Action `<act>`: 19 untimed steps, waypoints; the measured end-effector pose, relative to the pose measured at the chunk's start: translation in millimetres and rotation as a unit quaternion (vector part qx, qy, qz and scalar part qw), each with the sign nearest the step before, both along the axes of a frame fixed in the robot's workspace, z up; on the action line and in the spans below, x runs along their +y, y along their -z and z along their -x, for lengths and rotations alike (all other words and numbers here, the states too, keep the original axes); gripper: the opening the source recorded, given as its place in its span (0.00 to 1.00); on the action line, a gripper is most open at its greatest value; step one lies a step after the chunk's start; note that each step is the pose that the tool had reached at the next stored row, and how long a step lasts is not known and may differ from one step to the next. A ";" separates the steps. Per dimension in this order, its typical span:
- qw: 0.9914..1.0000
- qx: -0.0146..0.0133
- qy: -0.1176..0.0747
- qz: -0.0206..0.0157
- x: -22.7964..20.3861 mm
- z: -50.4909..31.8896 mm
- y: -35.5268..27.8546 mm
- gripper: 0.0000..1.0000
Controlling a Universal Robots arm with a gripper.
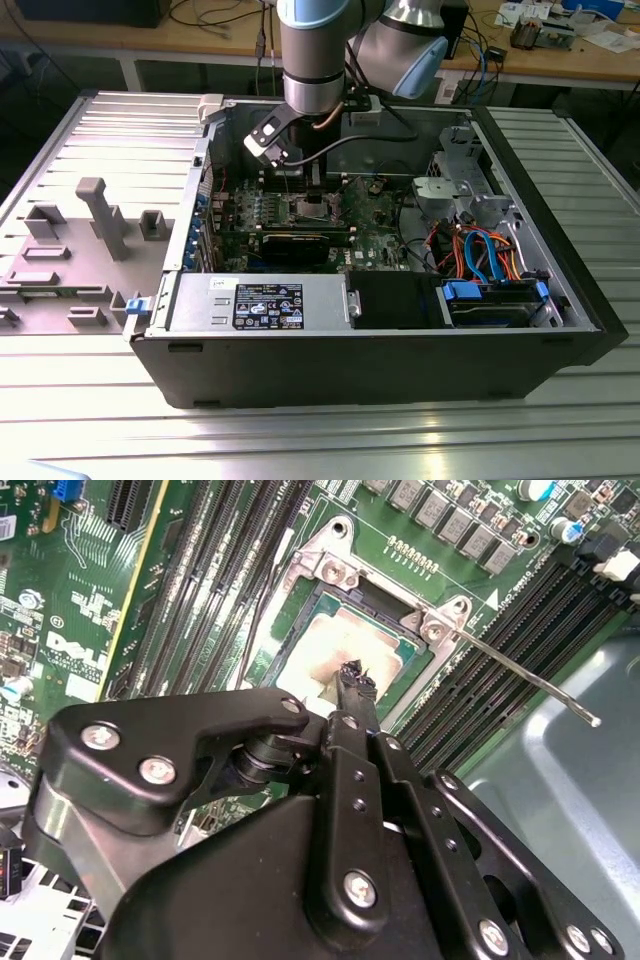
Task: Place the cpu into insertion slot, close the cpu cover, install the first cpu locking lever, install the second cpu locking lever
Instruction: 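Close the cpu cover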
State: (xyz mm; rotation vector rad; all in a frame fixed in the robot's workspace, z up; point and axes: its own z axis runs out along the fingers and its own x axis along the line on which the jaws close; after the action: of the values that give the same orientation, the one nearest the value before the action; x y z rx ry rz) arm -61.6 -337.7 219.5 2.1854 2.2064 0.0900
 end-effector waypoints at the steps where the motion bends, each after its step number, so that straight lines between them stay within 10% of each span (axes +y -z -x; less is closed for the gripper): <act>1: 1.000 0.000 0.000 0.000 0.0 0.0 -0.9 0.11; 19: 1.000 0.000 0.000 0.000 0.0 0.1 -5.1 0.11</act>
State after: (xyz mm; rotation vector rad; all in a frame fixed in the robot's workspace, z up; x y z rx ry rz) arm -61.6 -337.7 224.5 2.1854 2.2064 0.0899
